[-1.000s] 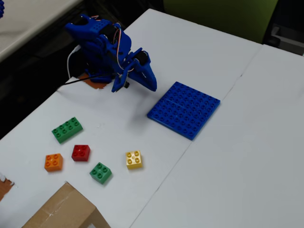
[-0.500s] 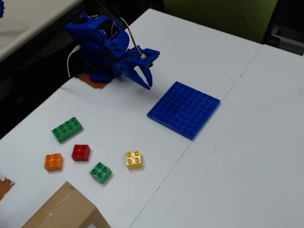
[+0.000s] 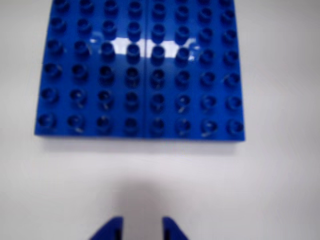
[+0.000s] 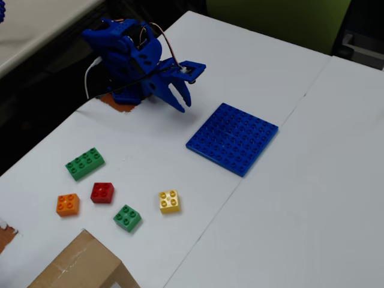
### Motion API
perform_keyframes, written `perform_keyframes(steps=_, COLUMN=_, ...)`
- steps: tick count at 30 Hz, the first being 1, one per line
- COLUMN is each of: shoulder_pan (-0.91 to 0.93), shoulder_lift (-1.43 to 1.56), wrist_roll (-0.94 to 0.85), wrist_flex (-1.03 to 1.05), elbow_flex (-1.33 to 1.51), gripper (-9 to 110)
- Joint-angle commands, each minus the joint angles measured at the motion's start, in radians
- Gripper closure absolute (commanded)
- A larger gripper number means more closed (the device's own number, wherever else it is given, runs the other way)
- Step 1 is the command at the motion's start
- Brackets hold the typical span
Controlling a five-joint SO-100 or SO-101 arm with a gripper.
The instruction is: Pick up the 2x2 green block and go up the 8x8 blue block.
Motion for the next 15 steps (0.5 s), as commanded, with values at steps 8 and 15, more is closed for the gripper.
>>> perform_keyframes(steps=8, shoulder_pan=0.058, shoulder_lift=-0.005, wrist_roll=0.132, wrist_flex=0.295, elbow_flex=-0.426, gripper=87)
perform_keyframes(steps=15, shoulder_pan=0.178, shoulder_lift=-0.523, wrist_roll=0.017, wrist_flex=0.522, elbow_flex=-0.919, gripper=85)
